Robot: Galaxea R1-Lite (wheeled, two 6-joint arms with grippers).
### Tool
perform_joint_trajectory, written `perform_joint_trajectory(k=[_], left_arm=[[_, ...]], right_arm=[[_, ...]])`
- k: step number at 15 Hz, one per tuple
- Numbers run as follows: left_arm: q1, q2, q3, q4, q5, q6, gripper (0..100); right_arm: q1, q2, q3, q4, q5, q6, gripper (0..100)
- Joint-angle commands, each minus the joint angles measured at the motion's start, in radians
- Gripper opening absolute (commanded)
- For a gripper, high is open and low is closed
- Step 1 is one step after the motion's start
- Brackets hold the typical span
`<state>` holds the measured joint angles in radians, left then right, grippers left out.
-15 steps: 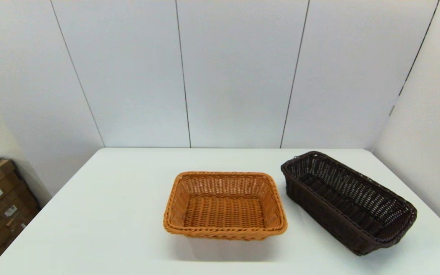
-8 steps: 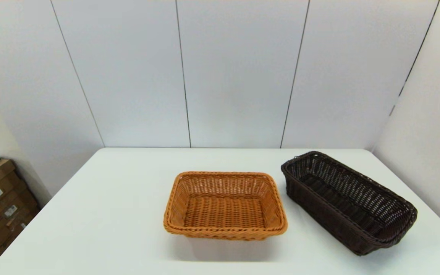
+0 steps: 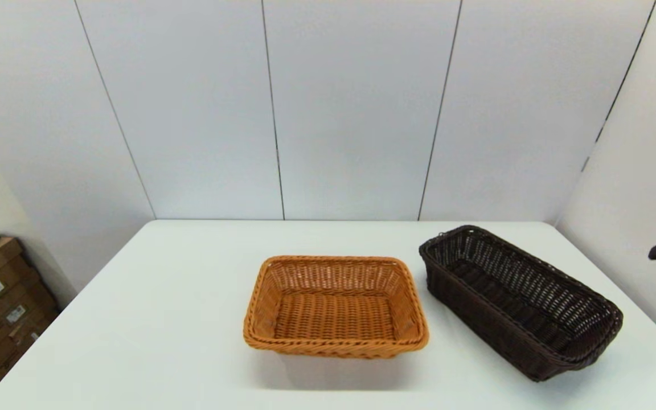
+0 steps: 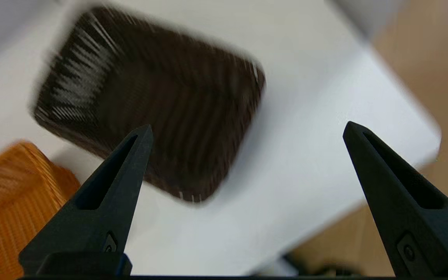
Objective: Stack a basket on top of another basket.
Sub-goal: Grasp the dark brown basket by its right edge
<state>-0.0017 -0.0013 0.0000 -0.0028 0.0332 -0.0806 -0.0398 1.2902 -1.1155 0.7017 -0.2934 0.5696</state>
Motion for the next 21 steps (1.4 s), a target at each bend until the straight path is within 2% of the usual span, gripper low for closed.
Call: perform_joint_trajectory(k=[1, 4, 7, 11, 14, 15, 18, 21], left_arm=[[0.0, 0.001, 0.0, 0.0, 0.001, -0.001, 100], [0.0, 0.001, 0.0, 0.0, 0.001, -0.001, 100], [0.0, 0.001, 0.0, 0.0, 0.001, -0.001, 100], [0.0, 0.001, 0.0, 0.0, 0.001, -0.001, 100], [0.0, 0.001, 0.0, 0.0, 0.001, -0.001, 100], [0.0, 0.001, 0.0, 0.0, 0.001, -0.001, 100], [0.0, 0.001, 0.0, 0.0, 0.001, -0.001, 100], [0.0, 0.001, 0.0, 0.0, 0.001, -0.001, 100]], right_arm=[[-0.002, 0.129, 0.016, 0.038, 0.046, 0.141, 100], [-0.023, 0.195, 0.052, 0.033, 0.18, 0.191, 100], [-0.1, 0.284, 0.06, 0.03, 0.278, 0.205, 100], [-0.167, 0.354, 0.071, 0.027, 0.364, 0.202, 100], [-0.201, 0.414, 0.079, 0.007, 0.476, 0.194, 100], [-0.204, 0.439, 0.089, -0.018, 0.494, 0.194, 100], [-0.209, 0.5, 0.137, -0.102, 0.507, 0.197, 100], [-0.216, 0.544, 0.161, -0.148, 0.55, 0.199, 100]])
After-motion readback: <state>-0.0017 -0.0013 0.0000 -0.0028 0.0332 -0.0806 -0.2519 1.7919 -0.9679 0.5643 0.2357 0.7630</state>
